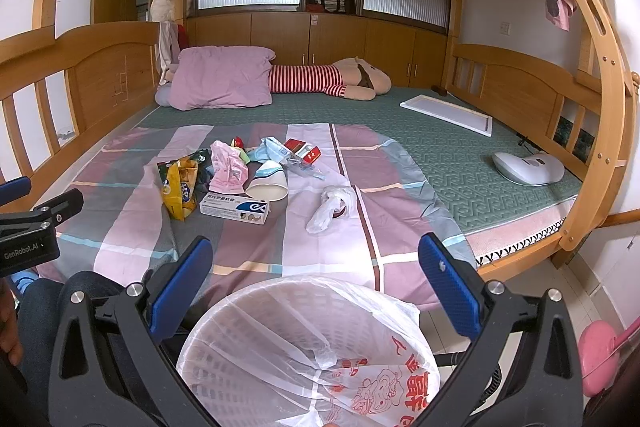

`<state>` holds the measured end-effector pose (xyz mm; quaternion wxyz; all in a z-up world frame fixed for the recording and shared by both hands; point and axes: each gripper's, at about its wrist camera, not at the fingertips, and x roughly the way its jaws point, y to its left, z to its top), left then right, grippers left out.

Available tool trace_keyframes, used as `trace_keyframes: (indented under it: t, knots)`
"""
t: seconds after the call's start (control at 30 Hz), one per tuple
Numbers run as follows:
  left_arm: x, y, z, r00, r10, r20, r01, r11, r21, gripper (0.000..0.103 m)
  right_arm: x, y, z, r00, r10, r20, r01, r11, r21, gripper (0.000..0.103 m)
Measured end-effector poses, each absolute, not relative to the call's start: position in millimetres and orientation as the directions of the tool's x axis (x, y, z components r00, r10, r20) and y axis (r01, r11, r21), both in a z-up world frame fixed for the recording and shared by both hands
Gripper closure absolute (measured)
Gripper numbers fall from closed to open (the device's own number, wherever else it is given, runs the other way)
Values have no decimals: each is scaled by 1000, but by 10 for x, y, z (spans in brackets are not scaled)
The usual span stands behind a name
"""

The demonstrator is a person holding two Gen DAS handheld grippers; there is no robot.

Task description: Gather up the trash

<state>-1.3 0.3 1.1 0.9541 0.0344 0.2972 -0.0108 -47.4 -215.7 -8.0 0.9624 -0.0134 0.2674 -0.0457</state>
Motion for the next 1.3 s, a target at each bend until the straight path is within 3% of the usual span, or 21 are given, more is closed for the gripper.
trace_keyframes:
  t: [1.3]
  knots:
    - [57, 134, -181, 809, 7, -588, 46, 996, 74, 3, -403, -2346, -128, 859, -102, -501, 80, 995, -65, 3]
